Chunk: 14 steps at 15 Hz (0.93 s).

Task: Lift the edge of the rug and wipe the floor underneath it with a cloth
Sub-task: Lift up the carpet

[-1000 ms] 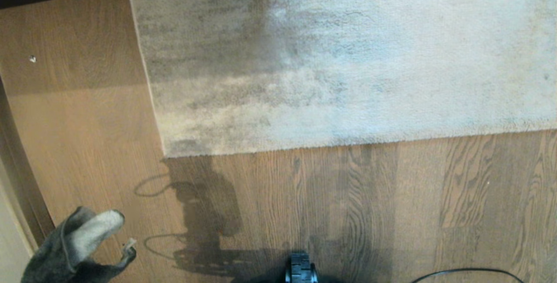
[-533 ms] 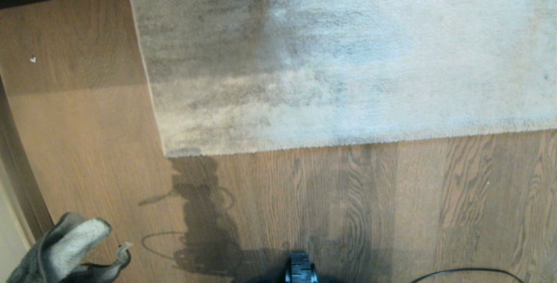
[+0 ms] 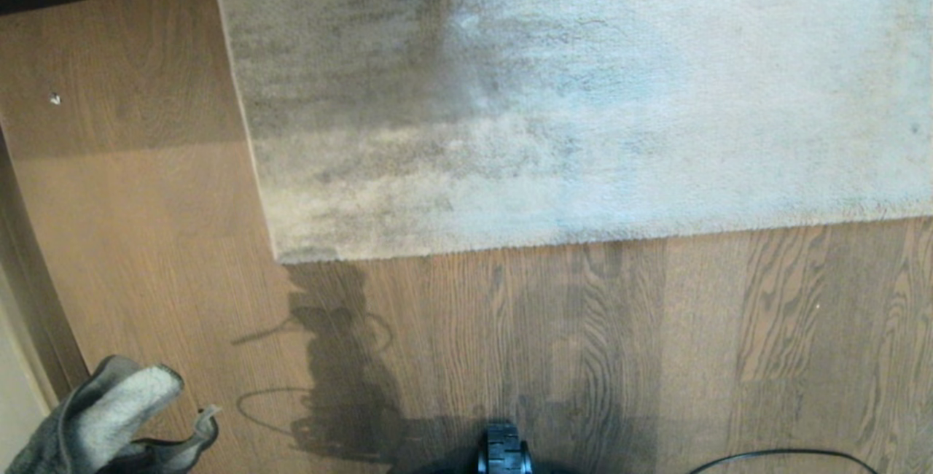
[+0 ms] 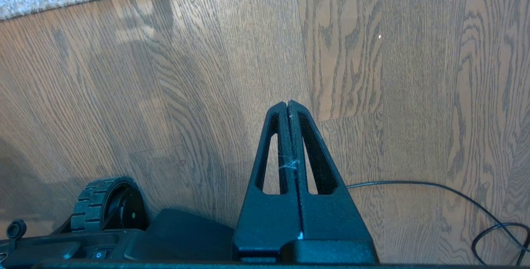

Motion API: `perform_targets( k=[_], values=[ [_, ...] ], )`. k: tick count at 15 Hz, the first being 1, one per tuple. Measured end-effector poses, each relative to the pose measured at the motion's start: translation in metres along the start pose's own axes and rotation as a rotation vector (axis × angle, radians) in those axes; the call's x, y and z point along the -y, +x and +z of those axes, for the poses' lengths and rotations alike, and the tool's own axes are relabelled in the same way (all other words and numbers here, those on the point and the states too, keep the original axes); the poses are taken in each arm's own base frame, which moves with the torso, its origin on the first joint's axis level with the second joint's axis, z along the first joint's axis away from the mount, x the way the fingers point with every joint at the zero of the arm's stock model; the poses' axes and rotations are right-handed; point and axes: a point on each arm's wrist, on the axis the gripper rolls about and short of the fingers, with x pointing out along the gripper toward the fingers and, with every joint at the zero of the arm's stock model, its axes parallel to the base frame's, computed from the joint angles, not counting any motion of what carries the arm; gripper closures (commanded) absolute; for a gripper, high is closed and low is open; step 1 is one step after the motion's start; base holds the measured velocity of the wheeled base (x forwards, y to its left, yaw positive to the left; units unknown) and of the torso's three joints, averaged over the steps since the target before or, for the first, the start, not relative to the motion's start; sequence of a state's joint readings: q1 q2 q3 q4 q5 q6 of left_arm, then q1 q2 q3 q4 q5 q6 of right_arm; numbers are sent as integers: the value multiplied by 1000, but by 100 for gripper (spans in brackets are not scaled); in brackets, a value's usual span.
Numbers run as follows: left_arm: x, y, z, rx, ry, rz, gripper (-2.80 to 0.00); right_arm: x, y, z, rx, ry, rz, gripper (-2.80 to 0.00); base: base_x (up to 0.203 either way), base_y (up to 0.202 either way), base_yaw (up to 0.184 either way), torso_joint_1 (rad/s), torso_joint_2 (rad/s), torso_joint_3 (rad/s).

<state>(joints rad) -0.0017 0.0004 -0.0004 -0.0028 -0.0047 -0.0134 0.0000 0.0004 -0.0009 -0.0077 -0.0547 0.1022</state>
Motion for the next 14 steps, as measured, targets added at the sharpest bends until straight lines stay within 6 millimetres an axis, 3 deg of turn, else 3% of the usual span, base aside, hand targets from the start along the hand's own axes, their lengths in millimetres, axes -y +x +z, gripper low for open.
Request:
perform_targets(
  k=[14],
  values=[
    [0,0,0,0,1,0,0,0,0,0,0,0,0,0,0,0,0,0,0,0]
  ],
)
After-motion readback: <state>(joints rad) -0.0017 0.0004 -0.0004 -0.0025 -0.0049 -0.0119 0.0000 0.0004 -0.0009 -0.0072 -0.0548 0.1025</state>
